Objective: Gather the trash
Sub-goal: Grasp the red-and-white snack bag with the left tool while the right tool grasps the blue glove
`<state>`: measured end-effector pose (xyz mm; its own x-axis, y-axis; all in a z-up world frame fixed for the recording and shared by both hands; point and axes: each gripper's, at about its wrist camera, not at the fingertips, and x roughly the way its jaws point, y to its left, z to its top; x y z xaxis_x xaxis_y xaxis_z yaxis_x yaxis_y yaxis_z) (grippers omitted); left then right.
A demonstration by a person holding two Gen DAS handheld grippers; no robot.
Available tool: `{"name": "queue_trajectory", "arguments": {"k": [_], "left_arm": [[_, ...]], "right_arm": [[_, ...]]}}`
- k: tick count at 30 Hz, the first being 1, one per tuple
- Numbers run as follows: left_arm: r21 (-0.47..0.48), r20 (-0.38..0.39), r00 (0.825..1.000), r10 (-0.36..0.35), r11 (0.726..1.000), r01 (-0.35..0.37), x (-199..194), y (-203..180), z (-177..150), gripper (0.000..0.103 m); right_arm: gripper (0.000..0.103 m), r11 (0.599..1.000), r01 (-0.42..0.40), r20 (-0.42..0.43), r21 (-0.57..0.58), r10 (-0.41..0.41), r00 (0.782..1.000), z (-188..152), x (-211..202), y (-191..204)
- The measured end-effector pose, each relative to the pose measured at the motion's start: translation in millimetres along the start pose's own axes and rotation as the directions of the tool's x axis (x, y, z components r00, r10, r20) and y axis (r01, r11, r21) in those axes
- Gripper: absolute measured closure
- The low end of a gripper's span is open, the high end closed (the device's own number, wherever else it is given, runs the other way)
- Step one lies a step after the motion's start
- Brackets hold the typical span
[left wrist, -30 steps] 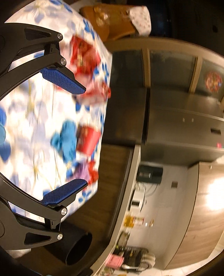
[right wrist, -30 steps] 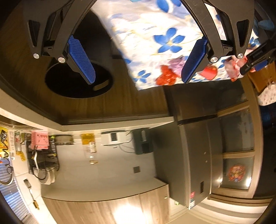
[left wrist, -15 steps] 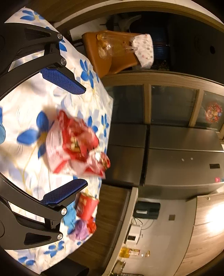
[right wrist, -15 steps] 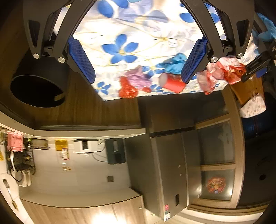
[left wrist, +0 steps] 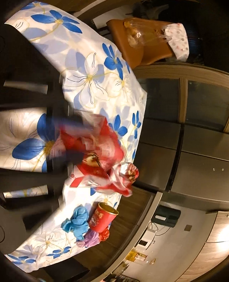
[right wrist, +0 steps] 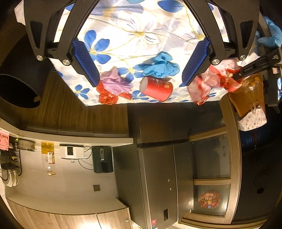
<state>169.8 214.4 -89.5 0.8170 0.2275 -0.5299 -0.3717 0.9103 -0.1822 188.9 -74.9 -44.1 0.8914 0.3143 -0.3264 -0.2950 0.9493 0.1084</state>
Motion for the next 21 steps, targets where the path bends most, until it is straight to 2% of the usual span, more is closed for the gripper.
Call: {"name": "queue_trajectory", "arguments": {"k": [3,6,11,17,21], "left_arm": [[0.001,0.009,1.000,-0.030,1.000,0.030,-6.3,0.2,-3.4,0.095],[0.003,0.053,0.997,-0.052,0.999,0.052,-23.5,-0.5,-7.3,0.096],[-0.036,0.117,0.988,-0.102,0.994,0.106,-56.8,1.4,-10.4,0.097],[-0.039,0.148,0.981,-0.123,0.991,0.130,-72.4,-0.5,-9.2,0.097],[-0.027,0.147,0.981,-0.123,0.991,0.128,-73.5,-1.3,-9.0,0.097]], "right_arm": [[0.013,1.000,0.008,-0.015,-0.008,-0.008,1.000,-2.3,15.7,6.3],[0.019,1.000,0.009,-0.030,-0.006,-0.010,1.000,-5.4,28.5,10.1],[0.021,1.000,0.010,-0.066,-0.016,-0.011,0.998,-11.0,54.4,18.1],[0.024,0.999,0.025,-0.112,-0.027,-0.028,0.993,-19.6,88.1,28.7],[0.031,0.999,0.025,-0.192,-0.025,-0.029,0.981,-30.4,111.1,31.6]]}}
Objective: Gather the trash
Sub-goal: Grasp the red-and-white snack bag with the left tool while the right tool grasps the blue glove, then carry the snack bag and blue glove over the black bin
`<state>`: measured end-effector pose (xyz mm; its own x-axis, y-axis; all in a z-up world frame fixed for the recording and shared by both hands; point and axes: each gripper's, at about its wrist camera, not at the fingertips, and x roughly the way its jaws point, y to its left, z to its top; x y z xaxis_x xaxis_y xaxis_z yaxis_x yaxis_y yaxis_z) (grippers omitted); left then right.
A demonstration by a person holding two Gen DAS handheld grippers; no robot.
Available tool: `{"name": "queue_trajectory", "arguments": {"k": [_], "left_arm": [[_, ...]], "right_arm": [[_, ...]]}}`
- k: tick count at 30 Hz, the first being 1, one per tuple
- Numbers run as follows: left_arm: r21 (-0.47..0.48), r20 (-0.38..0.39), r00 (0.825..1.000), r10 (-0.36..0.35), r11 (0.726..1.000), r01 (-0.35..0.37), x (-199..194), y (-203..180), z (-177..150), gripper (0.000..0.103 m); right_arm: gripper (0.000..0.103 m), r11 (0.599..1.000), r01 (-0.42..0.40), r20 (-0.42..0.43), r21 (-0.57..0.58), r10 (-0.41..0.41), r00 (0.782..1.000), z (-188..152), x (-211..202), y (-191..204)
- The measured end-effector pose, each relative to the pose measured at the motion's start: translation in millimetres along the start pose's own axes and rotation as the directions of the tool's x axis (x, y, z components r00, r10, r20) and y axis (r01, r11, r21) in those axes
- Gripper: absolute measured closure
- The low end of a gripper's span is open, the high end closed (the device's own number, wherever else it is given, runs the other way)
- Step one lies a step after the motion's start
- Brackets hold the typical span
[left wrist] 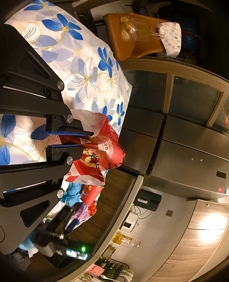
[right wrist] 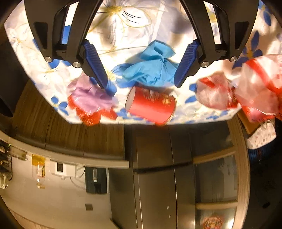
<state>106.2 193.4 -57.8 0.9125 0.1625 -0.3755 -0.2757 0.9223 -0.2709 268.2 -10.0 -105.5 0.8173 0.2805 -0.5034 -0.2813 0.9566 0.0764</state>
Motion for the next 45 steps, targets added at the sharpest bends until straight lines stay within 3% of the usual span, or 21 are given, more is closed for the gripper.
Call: {"name": "queue_trajectory", "arguments": {"k": [5,9,11,13,16,29,45], "left_arm": [[-0.013,-0.007,1.000,-0.005,1.000,0.005,1.6,5.0,0.0,0.097],[-0.014,-0.009,1.000,-0.006,1.000,0.005,2.1,5.6,0.4,0.097],[-0.015,-0.009,1.000,-0.007,1.000,0.007,1.9,5.5,0.1,0.096],[-0.015,-0.009,1.000,-0.006,1.000,0.006,1.6,5.4,0.1,0.096],[-0.015,-0.009,1.000,-0.006,1.000,0.006,1.4,5.4,0.5,0.097],[0.020,0.005,1.000,-0.023,1.000,0.023,-10.1,-12.1,-0.8,0.096],[0.114,-0.004,0.992,-0.127,0.985,0.127,-30.2,-97.7,-14.9,0.096]], "right_arm": [[0.036,1.000,-0.021,-0.068,0.017,0.022,0.997,-2.1,16.1,-2.8],[0.050,0.999,-0.038,-0.102,0.012,0.039,0.994,-5.0,22.6,-0.9],[0.059,0.999,-0.054,-0.108,0.007,0.054,0.993,-5.1,23.9,0.6],[0.079,0.998,-0.068,-0.110,-0.007,0.067,0.992,-4.7,23.5,3.4],[0.095,0.996,-0.082,-0.094,-0.029,0.079,0.992,-4.4,17.8,7.5],[0.099,0.996,-0.088,0.073,0.023,0.086,0.994,2.3,-71.0,-26.0],[0.100,0.997,-0.002,0.198,0.081,-0.014,0.980,-4.3,-163.7,-101.0]]}}
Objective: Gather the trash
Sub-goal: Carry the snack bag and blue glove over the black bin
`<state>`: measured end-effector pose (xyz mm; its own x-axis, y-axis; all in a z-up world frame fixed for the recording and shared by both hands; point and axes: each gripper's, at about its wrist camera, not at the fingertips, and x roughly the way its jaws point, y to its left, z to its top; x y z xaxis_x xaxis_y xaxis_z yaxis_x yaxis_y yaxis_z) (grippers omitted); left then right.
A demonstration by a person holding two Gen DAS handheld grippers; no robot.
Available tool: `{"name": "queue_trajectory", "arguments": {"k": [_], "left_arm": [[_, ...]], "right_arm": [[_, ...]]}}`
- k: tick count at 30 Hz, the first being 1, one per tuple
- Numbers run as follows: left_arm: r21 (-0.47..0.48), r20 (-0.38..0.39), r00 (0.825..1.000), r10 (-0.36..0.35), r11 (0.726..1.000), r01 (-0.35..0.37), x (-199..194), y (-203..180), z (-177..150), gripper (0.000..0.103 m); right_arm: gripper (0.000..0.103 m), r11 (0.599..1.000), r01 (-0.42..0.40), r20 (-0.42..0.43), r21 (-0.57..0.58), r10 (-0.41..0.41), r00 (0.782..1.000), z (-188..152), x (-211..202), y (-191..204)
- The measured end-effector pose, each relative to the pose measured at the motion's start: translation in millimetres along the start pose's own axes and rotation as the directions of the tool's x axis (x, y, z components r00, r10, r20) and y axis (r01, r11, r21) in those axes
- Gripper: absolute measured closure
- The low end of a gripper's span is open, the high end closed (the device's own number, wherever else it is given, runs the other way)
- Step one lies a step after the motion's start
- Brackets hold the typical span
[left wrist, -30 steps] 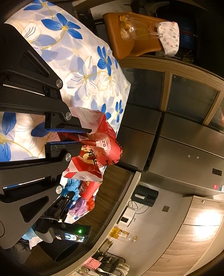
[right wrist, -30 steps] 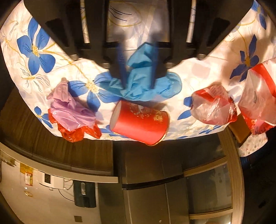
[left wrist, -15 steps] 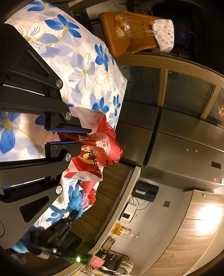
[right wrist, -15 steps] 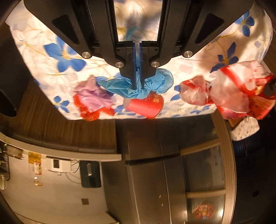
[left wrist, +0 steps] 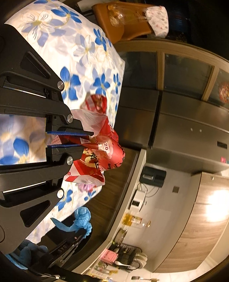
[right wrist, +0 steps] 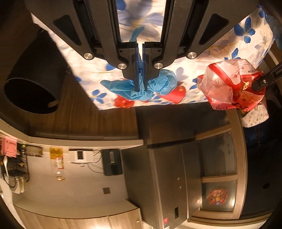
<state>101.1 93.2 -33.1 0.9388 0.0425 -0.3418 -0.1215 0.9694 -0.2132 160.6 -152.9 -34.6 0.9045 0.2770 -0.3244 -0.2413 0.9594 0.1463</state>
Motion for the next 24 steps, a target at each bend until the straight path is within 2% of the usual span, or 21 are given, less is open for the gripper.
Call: {"name": "queue_trajectory", "arguments": {"k": [12,24], "left_arm": [[0.072,-0.025,0.991,-0.135,0.988,0.136,18.0,-85.4,-1.4,0.096],[0.132,-0.043,0.964,-0.262,0.955,0.266,44.1,-172.0,-2.5,0.096]], "right_arm": [[0.100,0.991,0.127,0.055,0.048,-0.130,0.990,9.0,-39.8,-64.9],[0.100,0.962,0.257,0.095,0.088,-0.265,0.959,19.6,-63.3,-124.3]]}}
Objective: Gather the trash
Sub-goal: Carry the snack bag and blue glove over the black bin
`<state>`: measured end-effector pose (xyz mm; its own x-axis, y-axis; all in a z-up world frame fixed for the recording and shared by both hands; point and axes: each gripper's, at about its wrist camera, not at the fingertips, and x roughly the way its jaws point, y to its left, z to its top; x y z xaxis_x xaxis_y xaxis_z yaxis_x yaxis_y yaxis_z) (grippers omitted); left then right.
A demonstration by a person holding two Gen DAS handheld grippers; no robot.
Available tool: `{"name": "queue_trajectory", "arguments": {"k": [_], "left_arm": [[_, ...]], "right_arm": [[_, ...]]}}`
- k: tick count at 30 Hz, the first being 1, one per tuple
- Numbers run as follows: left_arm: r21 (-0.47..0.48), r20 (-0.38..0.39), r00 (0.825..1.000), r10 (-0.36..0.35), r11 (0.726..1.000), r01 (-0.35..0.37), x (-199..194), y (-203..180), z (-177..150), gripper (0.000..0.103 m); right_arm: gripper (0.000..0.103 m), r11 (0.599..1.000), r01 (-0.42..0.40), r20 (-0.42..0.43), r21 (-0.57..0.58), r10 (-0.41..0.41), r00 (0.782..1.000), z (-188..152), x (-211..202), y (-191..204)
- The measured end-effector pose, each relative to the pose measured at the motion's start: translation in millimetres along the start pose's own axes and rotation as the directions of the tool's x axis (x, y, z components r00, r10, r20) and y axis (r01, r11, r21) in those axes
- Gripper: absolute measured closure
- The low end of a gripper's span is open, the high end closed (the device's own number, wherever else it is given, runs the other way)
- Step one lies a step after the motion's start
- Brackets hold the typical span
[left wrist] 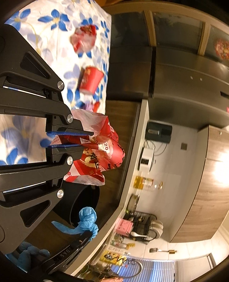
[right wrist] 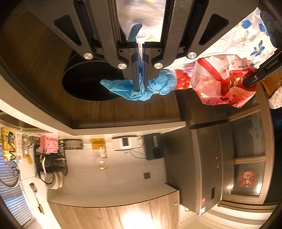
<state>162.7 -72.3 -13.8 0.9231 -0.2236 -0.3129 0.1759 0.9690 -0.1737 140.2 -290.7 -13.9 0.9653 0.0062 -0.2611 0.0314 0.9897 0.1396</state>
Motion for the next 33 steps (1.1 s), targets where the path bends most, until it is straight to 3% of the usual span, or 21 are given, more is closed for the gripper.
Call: {"name": "queue_trajectory", "arguments": {"k": [12,20,33], "left_arm": [[0.058,0.022,0.994,-0.110,0.992,0.108,41.2,-68.7,16.6,0.096],[0.079,0.035,0.985,-0.171,0.983,0.168,67.6,-105.6,25.1,0.096],[0.079,0.034,0.978,-0.208,0.976,0.205,105.7,-131.5,34.8,0.096]], "right_arm": [[0.100,0.994,0.106,0.057,0.040,-0.109,0.992,25.5,2.1,-51.5],[0.100,0.989,0.137,0.073,0.047,-0.140,0.987,35.1,9.2,-67.7],[0.100,0.987,0.150,0.073,0.057,-0.153,0.985,45.3,31.7,-79.5]]}}
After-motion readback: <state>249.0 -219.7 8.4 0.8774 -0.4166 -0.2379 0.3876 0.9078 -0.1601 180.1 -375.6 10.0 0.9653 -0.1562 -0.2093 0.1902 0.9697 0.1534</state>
